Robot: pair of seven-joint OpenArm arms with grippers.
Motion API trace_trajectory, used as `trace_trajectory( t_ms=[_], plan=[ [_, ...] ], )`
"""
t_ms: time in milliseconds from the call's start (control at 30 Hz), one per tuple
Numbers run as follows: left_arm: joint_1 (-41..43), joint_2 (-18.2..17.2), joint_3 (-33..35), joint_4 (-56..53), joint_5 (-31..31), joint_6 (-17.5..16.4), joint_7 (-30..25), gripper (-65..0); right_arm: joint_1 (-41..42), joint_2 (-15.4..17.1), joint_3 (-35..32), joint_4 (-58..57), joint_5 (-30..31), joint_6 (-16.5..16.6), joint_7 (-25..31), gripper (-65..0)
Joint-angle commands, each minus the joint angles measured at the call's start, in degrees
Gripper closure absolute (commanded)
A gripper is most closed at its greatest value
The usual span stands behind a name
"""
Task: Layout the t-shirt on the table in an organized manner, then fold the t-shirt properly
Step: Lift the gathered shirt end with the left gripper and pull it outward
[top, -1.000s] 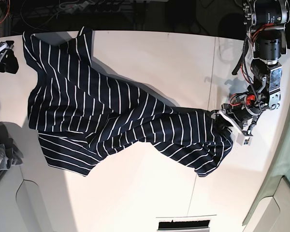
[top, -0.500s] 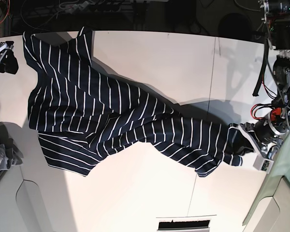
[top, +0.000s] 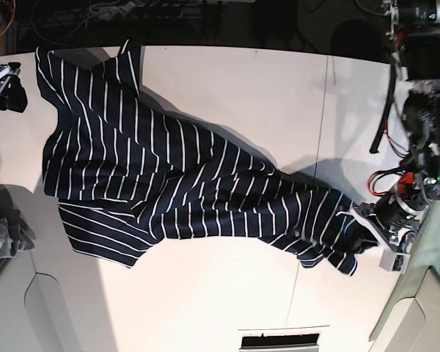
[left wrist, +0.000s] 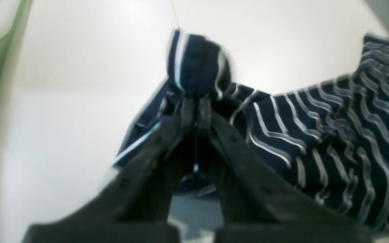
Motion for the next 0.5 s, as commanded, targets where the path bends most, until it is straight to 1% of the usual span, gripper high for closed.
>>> trace_trajectory(
  t_ms=[0,100,133,233,300,400,467],
  plan=[
    [-3.89,0.15,-0.26,-2.75,-1.44,-0.55,-2.14,0.0,-0.02,0.96,0.42,0.72,1.03,0.17,1.29,-29.9],
    [-9.62,2.23,-0.26,-12.24,-1.64,-6.95,-1.46,0.0,-0.04,0.96,0.42,0.72,0.55,0.17,1.27,-29.9],
    [-10.64,2.67,-0.26,-13.66,-1.90,-7.63,-0.72,0.0,-0.15,0.96,0.42,0.72,-0.13,0.17,1.29,-29.9],
    [-11.39,2.97,-0.26,-14.19,-2.91,-7.41,1.53,0.0,-0.17,0.94,0.42,0.72,-0.52,0.17,1.29,-29.9],
    [-10.99,2.32,-0.28,-13.25,-3.67,-7.43,2.29,0.0,0.00,0.96,0.42,0.72,-0.48,0.17,1.70,-29.9],
    [-10.82,0.92,-0.28,-9.68,-6.51,-7.48,5.05,0.0,0.02,0.96,0.26,0.72,-0.46,0.15,2.93,-29.9],
    [-10.78,0.33,-0.28,-5.40,-7.15,-7.50,5.53,0.0,0.00,0.94,-0.26,0.72,-0.46,0.13,3.06,-29.9]
  ],
)
